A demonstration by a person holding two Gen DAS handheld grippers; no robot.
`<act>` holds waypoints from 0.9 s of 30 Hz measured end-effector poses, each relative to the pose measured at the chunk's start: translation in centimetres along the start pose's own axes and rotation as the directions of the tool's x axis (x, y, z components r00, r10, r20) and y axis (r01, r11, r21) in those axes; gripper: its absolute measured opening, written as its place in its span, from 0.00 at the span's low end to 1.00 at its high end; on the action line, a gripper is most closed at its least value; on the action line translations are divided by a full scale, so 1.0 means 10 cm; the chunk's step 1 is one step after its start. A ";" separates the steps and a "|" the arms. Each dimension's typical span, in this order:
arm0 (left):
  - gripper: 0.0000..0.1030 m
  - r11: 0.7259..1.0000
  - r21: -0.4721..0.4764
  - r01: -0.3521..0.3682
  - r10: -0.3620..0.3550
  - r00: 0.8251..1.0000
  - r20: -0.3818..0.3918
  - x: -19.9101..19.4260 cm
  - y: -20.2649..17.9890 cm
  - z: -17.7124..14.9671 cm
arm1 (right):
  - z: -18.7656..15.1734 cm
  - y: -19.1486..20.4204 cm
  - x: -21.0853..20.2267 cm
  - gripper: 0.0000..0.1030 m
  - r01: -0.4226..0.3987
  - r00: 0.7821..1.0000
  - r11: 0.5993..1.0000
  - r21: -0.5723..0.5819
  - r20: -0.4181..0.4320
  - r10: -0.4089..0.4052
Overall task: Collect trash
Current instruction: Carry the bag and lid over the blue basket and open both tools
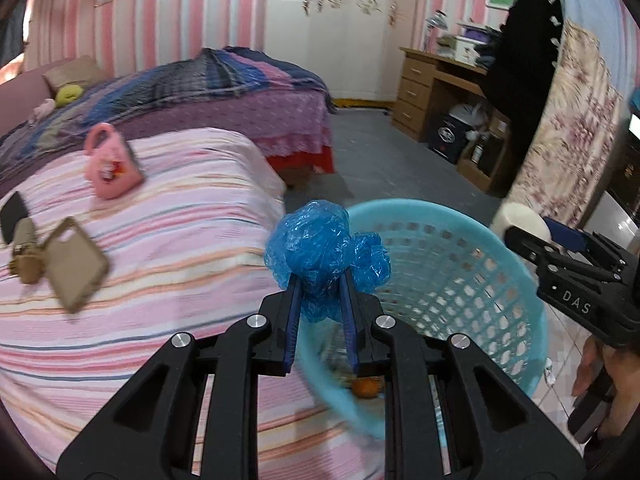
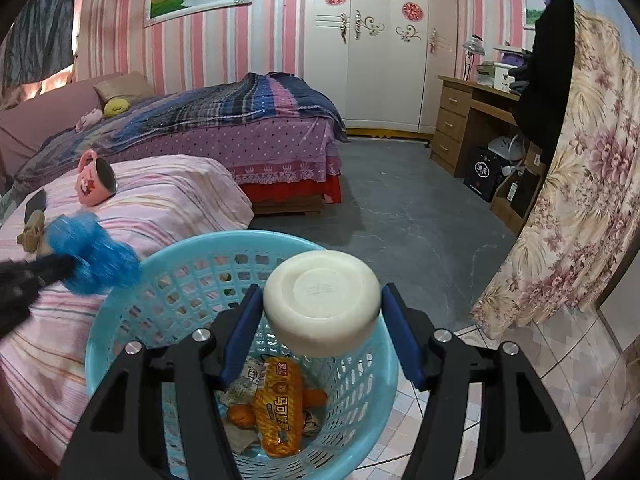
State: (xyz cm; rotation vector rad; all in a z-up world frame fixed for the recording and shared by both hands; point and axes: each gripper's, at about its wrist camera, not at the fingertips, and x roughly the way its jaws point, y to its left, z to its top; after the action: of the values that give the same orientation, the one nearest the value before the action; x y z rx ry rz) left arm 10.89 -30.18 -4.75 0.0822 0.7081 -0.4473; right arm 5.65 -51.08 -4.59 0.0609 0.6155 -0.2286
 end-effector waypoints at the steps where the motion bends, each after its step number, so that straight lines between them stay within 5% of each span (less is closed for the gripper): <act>1: 0.17 1.000 0.010 0.002 -0.002 1.000 -0.005 0.04 -0.04 0.01 | -0.01 0.01 0.02 0.59 0.000 1.000 1.000 0.005 0.002 0.000; 4: 0.24 0.999 0.052 -0.009 0.010 1.000 -0.007 0.14 -0.18 -0.01 | 0.01 0.04 0.07 0.59 -0.001 1.000 1.000 0.010 0.001 0.001; 8: 0.67 0.997 0.071 -0.040 0.040 0.999 -0.004 0.20 -0.18 -0.01 | 0.03 0.03 0.10 0.59 -0.005 1.000 1.000 0.017 0.001 0.005; 11: 0.79 0.995 0.065 -0.075 0.075 0.997 0.016 0.16 -0.09 -0.01 | 0.05 0.09 0.10 0.59 -0.005 1.000 1.000 0.019 0.005 0.005; 18: 0.91 0.990 0.007 -0.140 0.139 0.989 0.044 0.05 0.27 0.04 | 0.06 0.19 0.14 0.60 -0.010 1.000 1.000 0.028 0.003 0.010; 21: 0.92 0.988 0.001 -0.157 0.157 0.986 0.050 0.00 0.39 0.05 | 0.09 0.25 0.13 0.79 0.004 1.000 1.000 0.031 0.009 -0.004; 27: 0.95 0.981 -0.019 -0.195 0.196 0.979 0.059 -0.12 0.67 0.02 | 0.15 0.47 0.15 0.89 0.051 0.998 0.998 0.034 0.020 -0.052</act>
State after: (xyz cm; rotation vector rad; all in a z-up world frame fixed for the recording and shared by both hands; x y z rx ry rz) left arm 13.06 -23.69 -4.31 0.1242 0.6362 -0.2553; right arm 8.77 -46.98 -4.26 0.0748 0.5933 -0.2889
